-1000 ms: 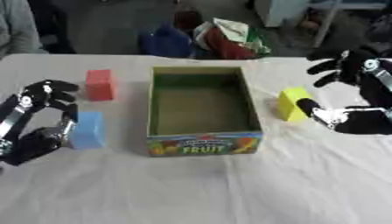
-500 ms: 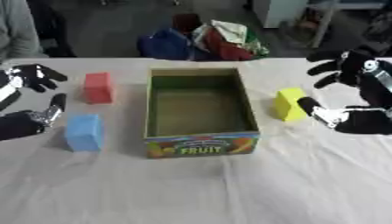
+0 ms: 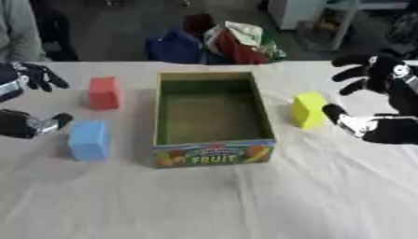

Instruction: Pick up objects on the table and place them in the box.

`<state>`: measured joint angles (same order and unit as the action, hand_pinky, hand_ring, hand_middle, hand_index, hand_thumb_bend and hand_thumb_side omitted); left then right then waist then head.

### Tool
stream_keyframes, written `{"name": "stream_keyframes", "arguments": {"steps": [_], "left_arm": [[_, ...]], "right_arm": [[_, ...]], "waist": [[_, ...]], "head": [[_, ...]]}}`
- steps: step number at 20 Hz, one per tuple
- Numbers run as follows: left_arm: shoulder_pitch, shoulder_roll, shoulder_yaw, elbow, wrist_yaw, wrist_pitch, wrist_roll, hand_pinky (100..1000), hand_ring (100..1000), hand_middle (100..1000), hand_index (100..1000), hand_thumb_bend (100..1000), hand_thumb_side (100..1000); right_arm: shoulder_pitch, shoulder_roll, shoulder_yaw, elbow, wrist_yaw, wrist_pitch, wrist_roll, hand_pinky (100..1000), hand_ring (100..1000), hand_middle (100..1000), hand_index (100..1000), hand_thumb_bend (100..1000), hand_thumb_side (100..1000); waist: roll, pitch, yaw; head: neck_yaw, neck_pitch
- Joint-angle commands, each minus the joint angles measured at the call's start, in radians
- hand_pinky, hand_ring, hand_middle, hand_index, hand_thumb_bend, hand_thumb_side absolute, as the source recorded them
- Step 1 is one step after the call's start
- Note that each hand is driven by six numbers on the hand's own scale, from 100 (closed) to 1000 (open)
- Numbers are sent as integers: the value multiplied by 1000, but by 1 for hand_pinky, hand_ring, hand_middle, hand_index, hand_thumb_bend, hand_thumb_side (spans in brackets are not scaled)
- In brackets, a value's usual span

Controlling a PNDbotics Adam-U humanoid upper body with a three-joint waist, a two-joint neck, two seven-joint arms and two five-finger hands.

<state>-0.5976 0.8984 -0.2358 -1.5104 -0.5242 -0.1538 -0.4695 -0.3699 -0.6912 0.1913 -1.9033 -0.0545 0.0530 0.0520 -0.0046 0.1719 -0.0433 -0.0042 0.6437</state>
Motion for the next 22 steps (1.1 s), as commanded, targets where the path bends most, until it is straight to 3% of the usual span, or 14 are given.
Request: {"name": "stream_keyframes", "arguments": {"steps": [1,6,15,22], "left_arm": [[-43,28,-9,42,-55,-36,-56,764,742,741,833,397,554],[-85,-16,-10,101,-135,-66,-143,742,714,715,820,286,526],[-152,-96,-45,230,-180,-100,-218,759,735,745,839,308,529],[-170,-142,-52,306,-219,-131,-221,754,727,733,834,197,504]], "right_arm": [[-11,-30,-10,0,-10,-3,4,656,770,808,843,365,160],[-8,-28,-12,6,-18,-5,4,657,770,808,843,361,160],[-7,-24,-11,16,-31,-7,5,655,770,808,843,353,160],[-6,-20,-11,18,-34,-7,4,655,770,808,842,344,163]], "waist": [[0,-18,-2],[-1,-21,-1],[-4,-23,-3],[-6,-22,-4]], "head": [[-5,9],[-9,11],[-7,15],[-7,17]]}}
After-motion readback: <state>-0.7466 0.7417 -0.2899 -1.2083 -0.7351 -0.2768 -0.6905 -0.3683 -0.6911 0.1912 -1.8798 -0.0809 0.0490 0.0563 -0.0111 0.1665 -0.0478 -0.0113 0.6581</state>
